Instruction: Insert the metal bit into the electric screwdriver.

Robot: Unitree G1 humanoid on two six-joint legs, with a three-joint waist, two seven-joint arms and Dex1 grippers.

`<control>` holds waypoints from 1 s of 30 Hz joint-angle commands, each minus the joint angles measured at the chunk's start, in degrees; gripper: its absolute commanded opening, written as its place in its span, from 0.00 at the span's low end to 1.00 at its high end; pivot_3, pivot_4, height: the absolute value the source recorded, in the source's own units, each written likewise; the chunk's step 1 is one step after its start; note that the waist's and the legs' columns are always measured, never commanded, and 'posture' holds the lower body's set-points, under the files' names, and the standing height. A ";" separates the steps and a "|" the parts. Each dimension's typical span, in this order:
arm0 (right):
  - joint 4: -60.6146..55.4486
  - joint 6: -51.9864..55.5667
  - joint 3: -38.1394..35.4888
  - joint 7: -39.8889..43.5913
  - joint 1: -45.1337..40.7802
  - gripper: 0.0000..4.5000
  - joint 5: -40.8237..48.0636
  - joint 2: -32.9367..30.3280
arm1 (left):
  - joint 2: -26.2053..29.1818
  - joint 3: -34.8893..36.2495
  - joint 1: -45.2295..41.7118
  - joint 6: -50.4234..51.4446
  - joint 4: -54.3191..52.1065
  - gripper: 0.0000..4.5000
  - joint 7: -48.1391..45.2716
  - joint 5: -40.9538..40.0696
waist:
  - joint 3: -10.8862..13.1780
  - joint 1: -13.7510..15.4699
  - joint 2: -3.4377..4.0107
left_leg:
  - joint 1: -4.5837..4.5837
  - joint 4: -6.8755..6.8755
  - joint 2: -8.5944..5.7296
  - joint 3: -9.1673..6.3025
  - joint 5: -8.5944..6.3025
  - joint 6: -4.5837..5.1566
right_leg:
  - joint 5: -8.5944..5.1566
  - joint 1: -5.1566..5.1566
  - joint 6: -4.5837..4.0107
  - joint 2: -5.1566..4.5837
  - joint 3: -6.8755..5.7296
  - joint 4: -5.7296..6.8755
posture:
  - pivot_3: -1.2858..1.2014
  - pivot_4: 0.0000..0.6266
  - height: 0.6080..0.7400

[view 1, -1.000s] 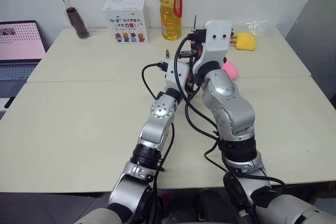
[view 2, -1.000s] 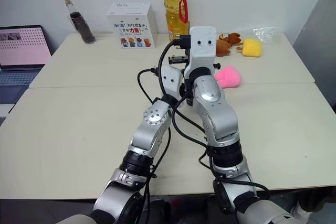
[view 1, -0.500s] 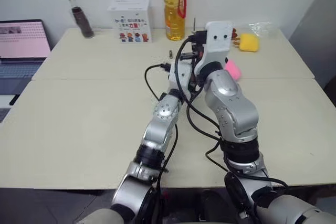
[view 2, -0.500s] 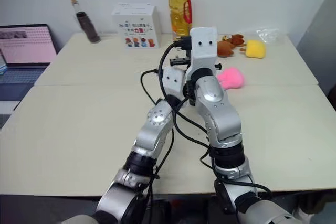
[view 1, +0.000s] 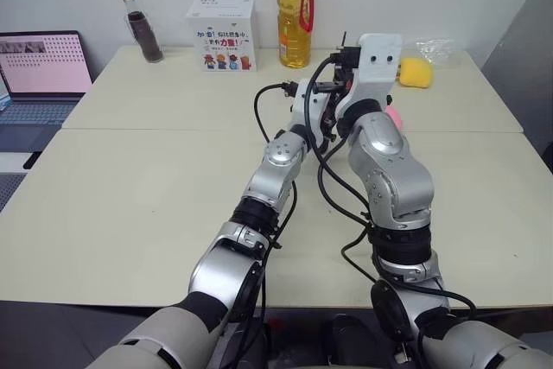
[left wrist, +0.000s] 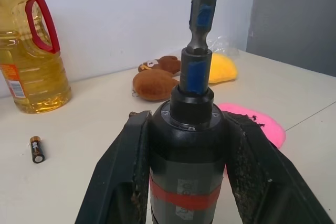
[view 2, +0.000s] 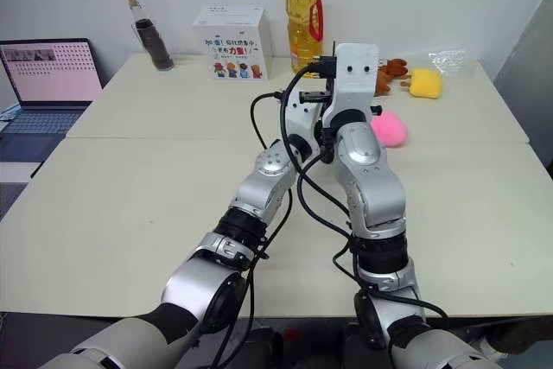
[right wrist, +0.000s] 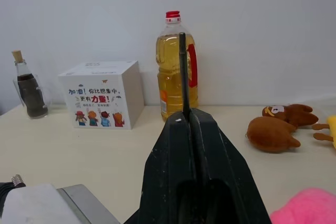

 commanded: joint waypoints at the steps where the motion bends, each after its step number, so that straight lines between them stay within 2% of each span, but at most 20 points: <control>1: -0.37 0.49 0.91 0.49 0.80 0.00 0.31 0.88 | 1.65 2.85 1.99 2.29 -2.79 0.37 1.48 -0.53 | 0.00 -0.11 0.00 | 0.01 0.00 0.02 0.01 0.00 0.00 | 0.00 0.00 0.00 0.01 0.01 0.00 | 0.52 0.24 1.00; 7: 0.23 0.43 0.55 0.28 0.64 0.00 0.11 0.85 | 2.14 2.56 4.44 4.66 -7.54 0.37 1.22 -0.42 | 0.00 -0.34 0.00 | 0.00 -0.02 0.04 0.00 0.00 0.00 | 0.00 -0.02 0.00 0.02 0.03 -0.02 | 0.52 0.24 1.00; 17: 2.64 1.68 0.32 0.29 -0.23 0.00 -0.47 -0.35 | 2.03 1.94 4.75 5.44 -8.47 0.37 0.96 0.00 | 0.00 -0.37 0.00 | 0.02 -0.05 0.06 0.01 0.00 0.00 | 0.00 -0.02 0.00 0.04 0.03 -0.02 | 0.52 0.24 1.00; 30: 8.67 1.79 -1.40 4.08 -5.74 0.00 0.99 -5.55 | 1.92 1.76 5.07 5.55 -8.70 0.37 0.27 0.54 | 0.00 -1.04 0.00 | 0.02 -0.09 0.09 0.01 -0.01 0.01 | -0.01 -0.03 -0.02 0.06 0.03 -0.04 | 0.52 0.24 1.00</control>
